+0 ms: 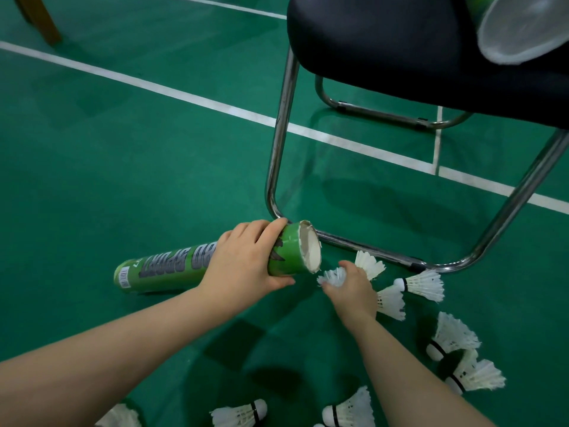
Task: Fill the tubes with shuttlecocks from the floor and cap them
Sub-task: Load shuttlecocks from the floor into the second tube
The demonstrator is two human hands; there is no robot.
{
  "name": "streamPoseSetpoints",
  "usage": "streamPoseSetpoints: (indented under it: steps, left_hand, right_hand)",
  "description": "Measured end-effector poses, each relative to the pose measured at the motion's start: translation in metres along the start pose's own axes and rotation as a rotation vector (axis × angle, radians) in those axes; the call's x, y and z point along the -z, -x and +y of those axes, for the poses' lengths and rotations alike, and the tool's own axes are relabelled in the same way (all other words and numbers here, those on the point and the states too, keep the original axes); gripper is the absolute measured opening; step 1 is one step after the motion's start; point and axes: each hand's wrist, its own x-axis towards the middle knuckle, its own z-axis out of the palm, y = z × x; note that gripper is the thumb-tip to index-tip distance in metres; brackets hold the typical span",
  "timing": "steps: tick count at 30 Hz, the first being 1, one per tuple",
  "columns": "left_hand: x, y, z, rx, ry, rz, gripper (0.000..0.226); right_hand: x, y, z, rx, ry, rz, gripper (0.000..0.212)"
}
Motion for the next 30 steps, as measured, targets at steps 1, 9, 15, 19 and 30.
streamPoseSetpoints:
  steps: [1,9,15,19,30]
  left_hand:
    - [0.0,0.0,0.0,0.002,0.0,0.003,0.094]
    - [0.003,-0.001,0.0,0.027,-0.001,0.006,0.093]
    - [0.006,0.0,0.001,0.033,0.003,-0.015,0.091]
    - [0.006,0.002,0.002,0.028,0.015,-0.008,0.092]
    - [0.006,0.003,-0.001,0.03,0.05,0.017,0.082]
  right_hand:
    - [0.003,0.002,-0.003,-0.008,-0.076,0.015,0.058]
    - [0.055,0.032,-0.03,-0.035,-1.021,0.144,0.067]
    - [0.094,0.05,-0.062,0.222,-1.331,0.058,0.045]
    - [0.082,0.065,-0.078,0.309,-0.909,-0.006,0.047]
    - [0.062,0.081,-0.075,0.706,-0.34,0.239,0.04]
